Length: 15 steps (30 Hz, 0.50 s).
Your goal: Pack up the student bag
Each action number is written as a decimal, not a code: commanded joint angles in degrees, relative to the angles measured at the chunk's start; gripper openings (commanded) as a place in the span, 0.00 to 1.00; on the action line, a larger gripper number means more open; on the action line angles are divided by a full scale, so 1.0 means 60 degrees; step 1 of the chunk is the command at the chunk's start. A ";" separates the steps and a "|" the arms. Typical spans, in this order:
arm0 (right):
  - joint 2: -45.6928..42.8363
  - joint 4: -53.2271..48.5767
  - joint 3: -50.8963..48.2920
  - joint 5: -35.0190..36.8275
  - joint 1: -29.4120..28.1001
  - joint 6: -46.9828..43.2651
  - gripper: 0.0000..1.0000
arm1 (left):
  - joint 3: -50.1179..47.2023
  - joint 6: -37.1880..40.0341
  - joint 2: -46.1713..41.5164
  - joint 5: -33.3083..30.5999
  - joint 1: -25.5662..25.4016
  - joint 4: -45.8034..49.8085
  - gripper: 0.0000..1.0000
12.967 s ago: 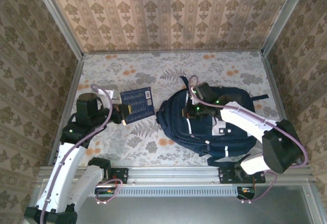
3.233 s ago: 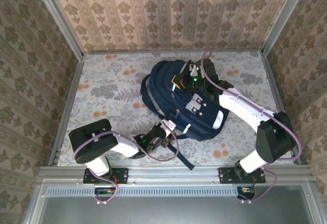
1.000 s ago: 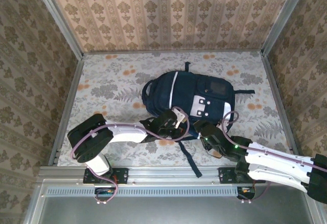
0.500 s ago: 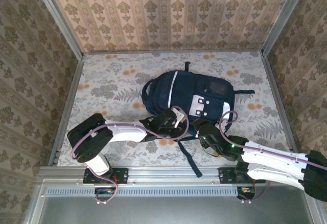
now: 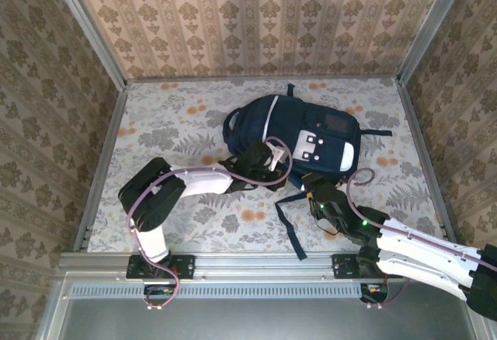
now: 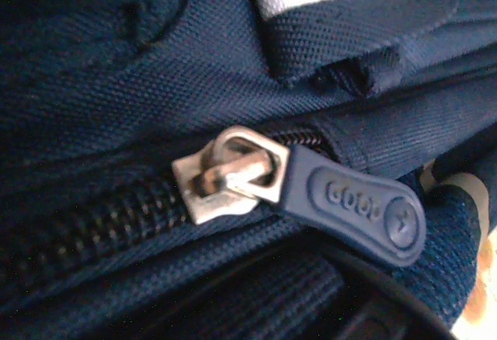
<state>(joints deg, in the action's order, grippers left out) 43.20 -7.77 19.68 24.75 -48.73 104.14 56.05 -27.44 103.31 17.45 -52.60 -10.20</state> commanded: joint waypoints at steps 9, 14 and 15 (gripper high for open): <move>0.1638 0.1257 0.0344 -0.2237 0.2387 -0.0350 0.64 | 0.2327 -0.0461 0.1357 0.0942 0.0578 -0.0816 0.00; 0.2496 0.2014 0.0680 -0.2140 0.2603 -0.0354 0.70 | 0.1787 -0.0679 0.1256 0.1045 0.0593 -0.1234 0.00; 0.2692 0.2281 0.0776 -0.2119 0.2670 -0.0415 0.73 | 0.1646 -0.0740 0.1254 0.1066 0.0593 -0.1354 0.00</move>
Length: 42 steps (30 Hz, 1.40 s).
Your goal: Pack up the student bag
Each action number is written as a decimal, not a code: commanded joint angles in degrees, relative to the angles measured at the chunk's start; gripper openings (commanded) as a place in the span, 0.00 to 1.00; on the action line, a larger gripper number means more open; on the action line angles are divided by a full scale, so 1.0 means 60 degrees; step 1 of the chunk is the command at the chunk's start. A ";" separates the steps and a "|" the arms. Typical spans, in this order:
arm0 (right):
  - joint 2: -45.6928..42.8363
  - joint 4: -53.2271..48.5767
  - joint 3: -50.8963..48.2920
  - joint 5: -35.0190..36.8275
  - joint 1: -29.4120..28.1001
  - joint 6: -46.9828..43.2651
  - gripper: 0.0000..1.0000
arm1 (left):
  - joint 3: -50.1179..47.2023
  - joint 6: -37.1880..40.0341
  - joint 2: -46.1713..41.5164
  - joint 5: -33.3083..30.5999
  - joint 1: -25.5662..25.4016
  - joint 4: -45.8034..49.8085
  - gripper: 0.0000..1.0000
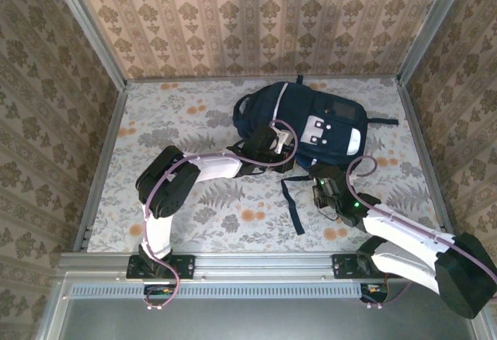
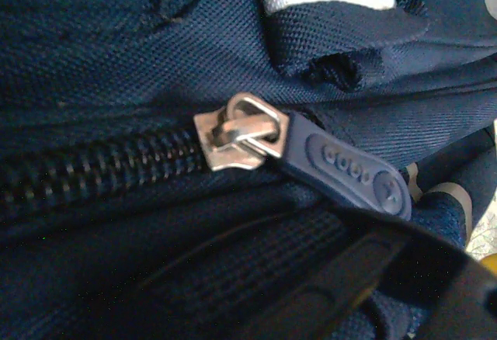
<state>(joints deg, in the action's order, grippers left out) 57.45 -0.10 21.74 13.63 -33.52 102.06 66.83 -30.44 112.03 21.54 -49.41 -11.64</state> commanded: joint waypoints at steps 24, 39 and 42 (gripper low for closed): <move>0.2816 0.1318 0.1888 -0.0191 0.1269 -0.1991 0.06 | -0.1047 0.0968 -0.1147 -0.0820 -0.0461 0.0191 0.00; 0.3956 0.0028 0.3592 -0.2573 0.1411 -0.5457 0.00 | -0.1926 0.1333 -0.2075 -0.1869 -0.0427 0.1154 0.00; 0.3778 -0.0138 0.3554 -0.2634 0.1411 -0.5656 0.00 | -0.2112 0.1417 -0.2340 -0.1975 -0.0281 0.1331 0.00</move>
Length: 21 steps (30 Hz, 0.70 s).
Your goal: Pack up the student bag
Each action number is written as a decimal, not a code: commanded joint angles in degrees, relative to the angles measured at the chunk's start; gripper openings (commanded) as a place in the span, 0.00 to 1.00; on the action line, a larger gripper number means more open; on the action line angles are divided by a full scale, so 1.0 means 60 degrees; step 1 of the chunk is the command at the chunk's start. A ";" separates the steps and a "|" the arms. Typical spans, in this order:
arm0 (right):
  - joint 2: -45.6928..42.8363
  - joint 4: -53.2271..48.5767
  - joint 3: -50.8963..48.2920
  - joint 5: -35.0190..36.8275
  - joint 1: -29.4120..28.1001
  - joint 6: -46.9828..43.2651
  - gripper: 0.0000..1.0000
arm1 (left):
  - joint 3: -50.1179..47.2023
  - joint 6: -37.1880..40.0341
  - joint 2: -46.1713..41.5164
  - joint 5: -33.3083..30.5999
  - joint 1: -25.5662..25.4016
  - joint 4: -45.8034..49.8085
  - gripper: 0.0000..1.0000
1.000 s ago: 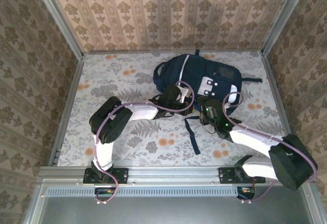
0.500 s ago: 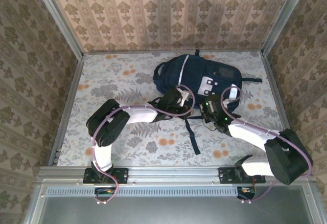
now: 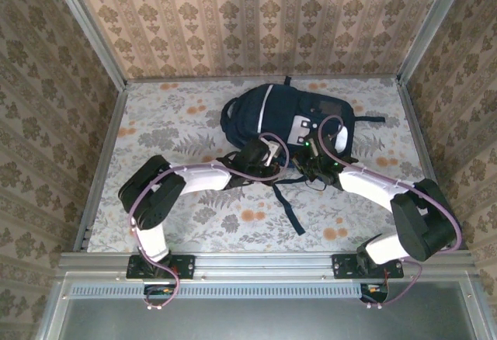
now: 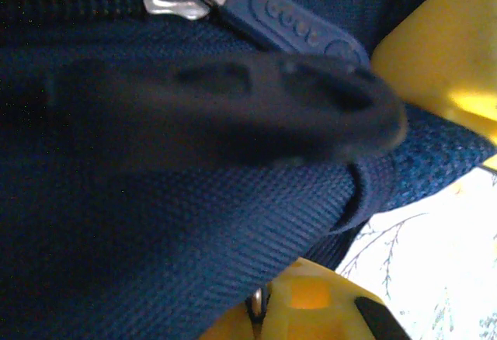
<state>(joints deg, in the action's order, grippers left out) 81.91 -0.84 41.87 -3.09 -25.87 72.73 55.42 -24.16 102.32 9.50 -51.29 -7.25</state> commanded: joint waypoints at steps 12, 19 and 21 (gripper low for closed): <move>-0.0923 -0.0943 0.0402 0.0344 0.0151 -0.1641 0.00 | -0.0829 0.0339 -0.1370 0.0174 0.0619 0.0851 0.00; -0.1070 -0.1171 0.0467 0.0380 0.0175 -0.1946 0.00 | -0.1389 0.0361 -0.1795 0.0076 0.0906 0.0895 0.00; -0.1107 -0.1243 0.0478 0.0376 0.0169 -0.2057 0.00 | -0.1532 0.0401 -0.1923 0.0036 0.1010 0.0959 0.00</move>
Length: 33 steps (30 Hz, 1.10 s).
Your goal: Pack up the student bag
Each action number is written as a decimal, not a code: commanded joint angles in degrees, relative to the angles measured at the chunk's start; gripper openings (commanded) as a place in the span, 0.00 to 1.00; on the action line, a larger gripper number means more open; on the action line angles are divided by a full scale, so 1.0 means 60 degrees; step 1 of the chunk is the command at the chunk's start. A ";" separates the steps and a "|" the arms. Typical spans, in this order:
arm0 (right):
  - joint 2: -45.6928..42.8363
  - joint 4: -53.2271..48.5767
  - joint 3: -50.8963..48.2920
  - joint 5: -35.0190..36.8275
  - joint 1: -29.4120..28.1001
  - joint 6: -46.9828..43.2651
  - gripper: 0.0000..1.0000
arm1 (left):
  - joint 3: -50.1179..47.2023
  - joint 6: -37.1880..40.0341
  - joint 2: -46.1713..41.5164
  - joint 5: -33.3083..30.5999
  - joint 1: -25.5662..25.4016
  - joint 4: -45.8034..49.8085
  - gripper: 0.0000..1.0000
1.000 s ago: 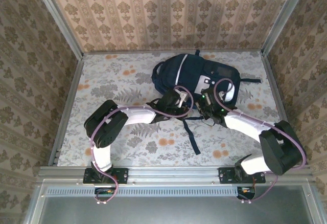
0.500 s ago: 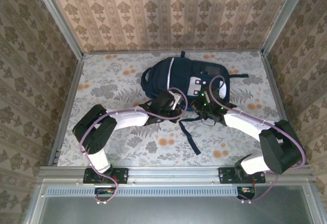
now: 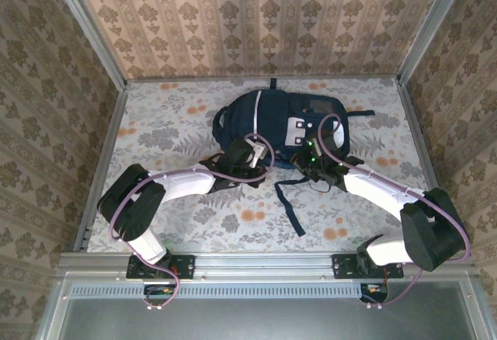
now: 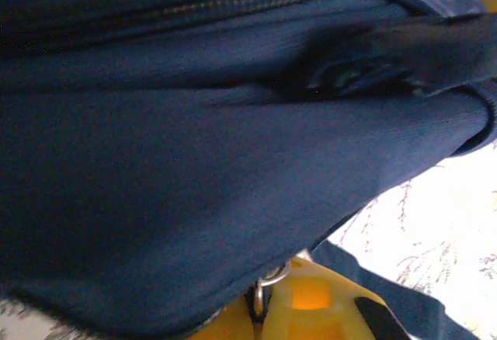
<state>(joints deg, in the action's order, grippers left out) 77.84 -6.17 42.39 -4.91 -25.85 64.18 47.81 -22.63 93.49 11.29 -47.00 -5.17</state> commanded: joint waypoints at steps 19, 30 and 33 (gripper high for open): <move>-0.0396 -0.1430 0.0903 0.0906 0.0684 -0.2325 0.00 | -0.1899 -0.0367 -0.1894 -0.0425 0.0819 0.0306 0.00; -0.0211 -0.1889 0.1485 0.0970 0.0719 -0.2229 0.36 | -0.1811 -0.1023 -0.1402 -0.0511 -0.0532 -0.0310 0.00; -0.0844 -0.1935 0.1146 0.0645 0.0676 -0.1421 0.44 | -0.1400 -0.1113 -0.1145 -0.0519 -0.0896 -0.0322 0.00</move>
<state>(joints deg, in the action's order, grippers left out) 77.12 -18.98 49.01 -3.60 -22.41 52.36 37.01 -27.49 85.71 8.80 -50.81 -8.95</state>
